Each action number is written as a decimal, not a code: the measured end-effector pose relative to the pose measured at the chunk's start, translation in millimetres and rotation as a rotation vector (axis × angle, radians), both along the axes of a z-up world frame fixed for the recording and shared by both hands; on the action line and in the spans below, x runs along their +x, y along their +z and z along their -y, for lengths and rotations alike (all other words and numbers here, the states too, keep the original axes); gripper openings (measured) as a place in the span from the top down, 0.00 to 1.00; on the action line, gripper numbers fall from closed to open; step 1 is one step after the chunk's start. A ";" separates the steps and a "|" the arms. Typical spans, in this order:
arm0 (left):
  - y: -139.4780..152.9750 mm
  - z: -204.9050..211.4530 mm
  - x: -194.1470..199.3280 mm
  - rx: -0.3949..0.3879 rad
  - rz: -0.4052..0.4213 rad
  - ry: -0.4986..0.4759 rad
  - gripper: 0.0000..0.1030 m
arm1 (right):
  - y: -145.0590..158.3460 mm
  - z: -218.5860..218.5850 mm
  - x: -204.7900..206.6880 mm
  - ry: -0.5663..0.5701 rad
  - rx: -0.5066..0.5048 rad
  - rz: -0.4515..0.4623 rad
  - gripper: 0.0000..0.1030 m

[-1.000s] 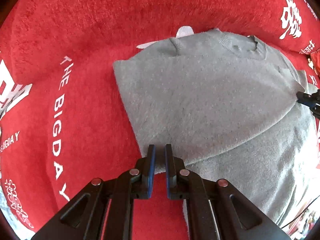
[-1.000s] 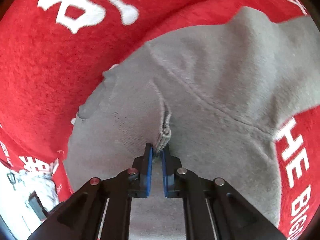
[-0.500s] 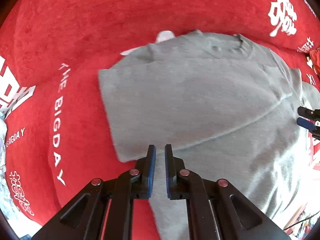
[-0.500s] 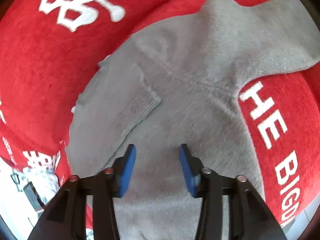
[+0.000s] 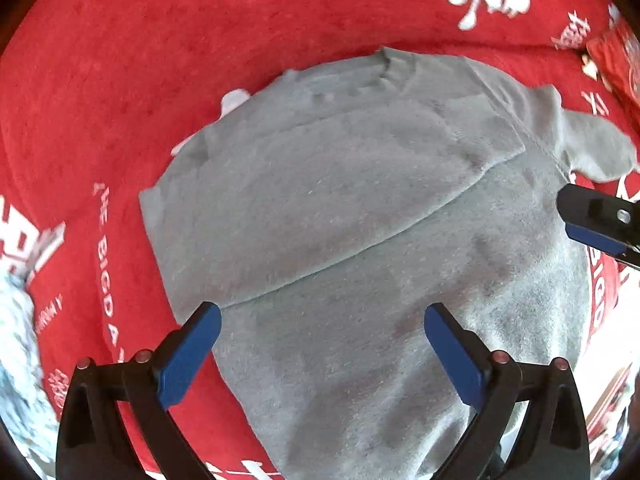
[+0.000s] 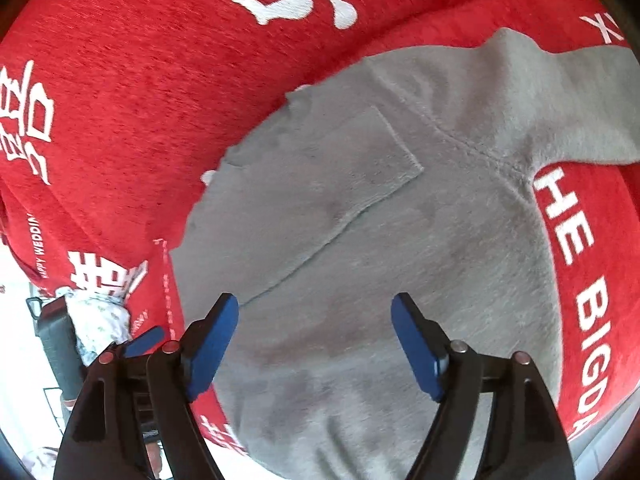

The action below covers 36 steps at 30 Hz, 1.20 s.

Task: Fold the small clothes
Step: 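Move the right gripper toward the sweater's other sleeve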

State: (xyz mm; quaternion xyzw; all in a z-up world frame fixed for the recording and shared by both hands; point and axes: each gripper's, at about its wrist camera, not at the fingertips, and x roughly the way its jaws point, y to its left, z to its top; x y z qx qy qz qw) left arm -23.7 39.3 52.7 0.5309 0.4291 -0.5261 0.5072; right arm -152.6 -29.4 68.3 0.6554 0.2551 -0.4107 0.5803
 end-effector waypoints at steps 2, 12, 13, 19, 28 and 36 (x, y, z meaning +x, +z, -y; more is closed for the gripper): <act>3.5 4.9 -7.4 -0.008 0.033 -0.002 0.01 | 7.6 -5.6 1.0 -0.010 -0.022 0.019 0.14; -8.0 27.6 -26.3 0.043 0.054 -0.004 0.02 | 16.6 -25.2 -26.2 -0.131 -0.064 0.119 0.12; -6.4 27.4 -32.0 0.038 0.047 -0.026 0.02 | 15.2 -26.3 -28.8 -0.142 -0.065 0.141 0.10; -9.9 29.1 -55.1 0.051 0.015 -0.096 0.02 | 9.0 -27.1 -38.8 -0.189 -0.085 0.197 0.00; -24.7 36.7 -62.9 0.103 0.001 -0.056 0.02 | -2.9 -23.0 -61.0 -0.192 -0.036 0.219 0.00; -26.1 46.9 -78.1 0.109 -0.003 -0.029 0.02 | -6.0 -18.7 -83.1 -0.221 -0.042 0.278 0.00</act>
